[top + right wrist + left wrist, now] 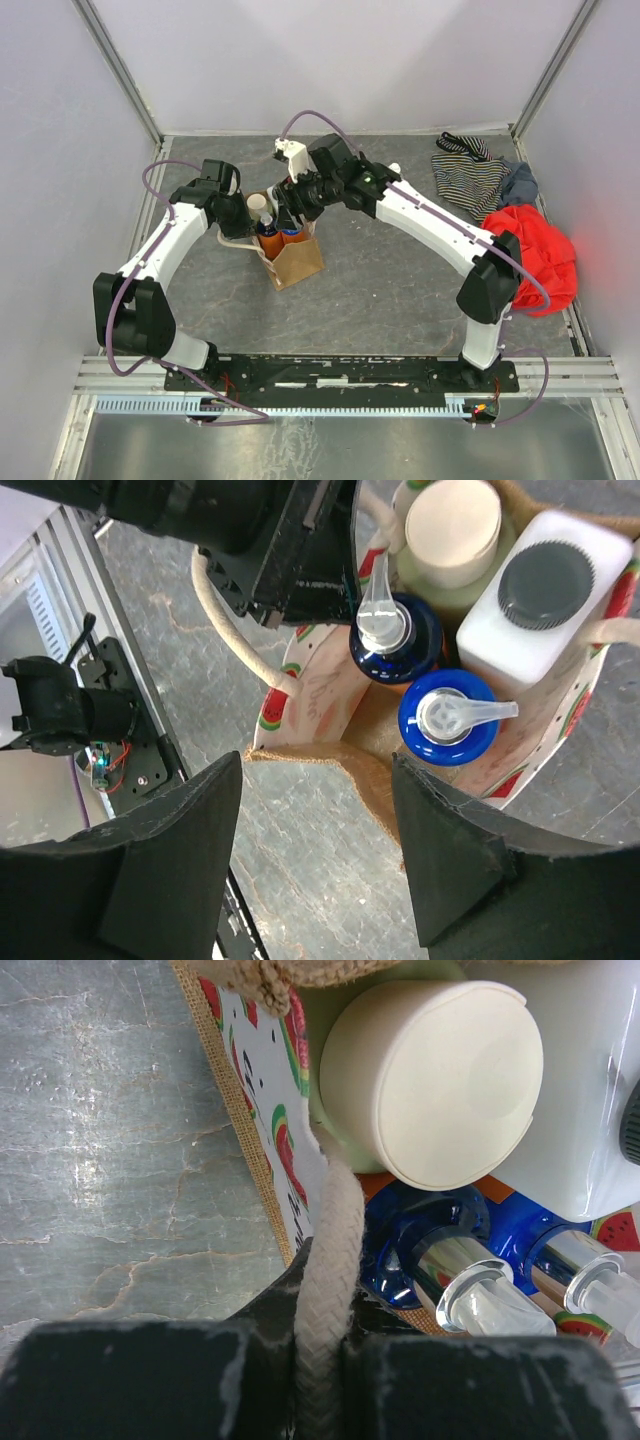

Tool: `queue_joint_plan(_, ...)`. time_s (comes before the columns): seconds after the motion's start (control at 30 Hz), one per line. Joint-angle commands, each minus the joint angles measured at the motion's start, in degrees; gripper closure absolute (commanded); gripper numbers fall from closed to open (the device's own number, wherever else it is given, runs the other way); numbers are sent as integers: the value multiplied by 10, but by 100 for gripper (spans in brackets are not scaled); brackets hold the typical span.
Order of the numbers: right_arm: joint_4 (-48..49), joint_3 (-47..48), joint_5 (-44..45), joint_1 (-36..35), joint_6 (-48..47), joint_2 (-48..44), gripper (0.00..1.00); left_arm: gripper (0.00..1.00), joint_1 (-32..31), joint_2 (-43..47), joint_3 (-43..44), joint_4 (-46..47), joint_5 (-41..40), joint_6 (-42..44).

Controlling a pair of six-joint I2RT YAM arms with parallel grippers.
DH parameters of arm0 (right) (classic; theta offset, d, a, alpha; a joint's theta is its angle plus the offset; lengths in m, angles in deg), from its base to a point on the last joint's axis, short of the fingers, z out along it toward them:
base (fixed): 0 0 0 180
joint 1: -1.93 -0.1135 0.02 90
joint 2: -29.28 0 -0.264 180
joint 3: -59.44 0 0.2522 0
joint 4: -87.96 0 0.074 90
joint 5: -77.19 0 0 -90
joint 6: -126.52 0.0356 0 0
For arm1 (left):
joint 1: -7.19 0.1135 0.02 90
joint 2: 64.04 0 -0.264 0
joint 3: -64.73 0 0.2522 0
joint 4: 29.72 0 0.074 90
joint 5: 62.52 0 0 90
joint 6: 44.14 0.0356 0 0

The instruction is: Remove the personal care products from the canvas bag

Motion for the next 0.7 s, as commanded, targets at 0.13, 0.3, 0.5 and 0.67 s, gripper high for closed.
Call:
queue_joint_plan(0.13,12,-16,18,-10,-6,28,32,93,-1,23,-4,-4,24,15)
queue_joint_plan(0.3,14,-21,56,-11,-17,55,32,93,-1,23,-5,-4,24,15)
queue_joint_plan(0.5,39,-47,134,-16,-23,72,23,93,-1,25,-8,-4,24,15)
queue_joint_plan(0.67,80,-81,185,-17,-14,70,18,92,-1,22,-10,-4,24,16)
